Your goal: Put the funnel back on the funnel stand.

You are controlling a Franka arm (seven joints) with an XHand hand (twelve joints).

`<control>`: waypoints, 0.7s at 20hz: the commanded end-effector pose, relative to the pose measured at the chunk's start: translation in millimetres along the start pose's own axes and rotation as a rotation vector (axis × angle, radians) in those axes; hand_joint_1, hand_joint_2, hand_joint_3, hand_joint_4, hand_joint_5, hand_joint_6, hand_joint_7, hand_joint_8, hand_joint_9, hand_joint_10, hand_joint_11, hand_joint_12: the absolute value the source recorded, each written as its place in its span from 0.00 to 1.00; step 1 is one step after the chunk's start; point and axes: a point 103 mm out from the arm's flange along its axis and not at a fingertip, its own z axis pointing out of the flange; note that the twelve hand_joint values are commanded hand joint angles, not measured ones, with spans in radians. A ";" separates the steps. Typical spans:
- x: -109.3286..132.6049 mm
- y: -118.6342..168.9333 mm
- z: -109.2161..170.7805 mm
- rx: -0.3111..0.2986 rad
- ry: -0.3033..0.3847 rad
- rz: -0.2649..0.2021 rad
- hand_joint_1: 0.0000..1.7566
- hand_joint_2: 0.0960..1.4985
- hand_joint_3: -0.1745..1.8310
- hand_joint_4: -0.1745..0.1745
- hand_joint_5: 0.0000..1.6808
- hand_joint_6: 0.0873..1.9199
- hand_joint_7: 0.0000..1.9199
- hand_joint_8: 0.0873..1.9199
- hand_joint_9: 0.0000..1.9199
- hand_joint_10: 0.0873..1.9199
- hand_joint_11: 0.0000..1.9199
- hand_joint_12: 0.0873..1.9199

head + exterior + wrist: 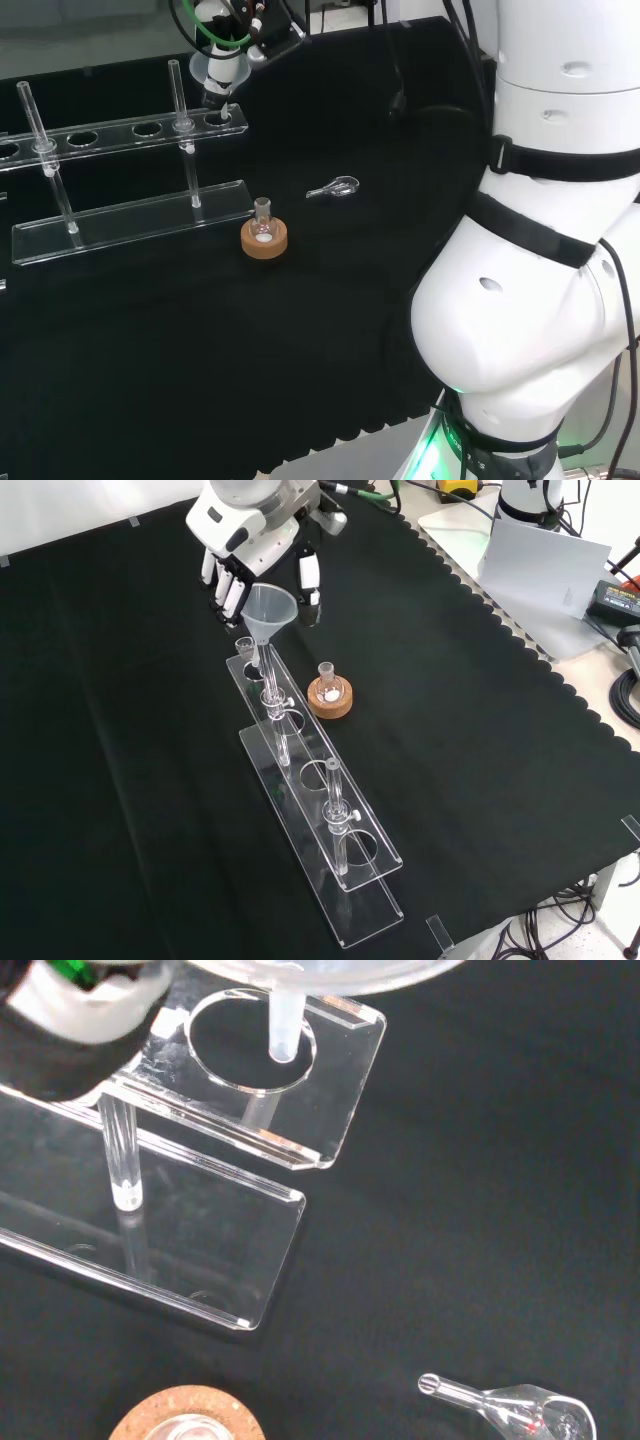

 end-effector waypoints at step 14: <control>-4.0 26.0 24.8 0.025 0.009 -0.013 0.57 0.73 0.09 1.00 0.57 0.52 0.40 0.33 0.62 0.10 0.41 0.57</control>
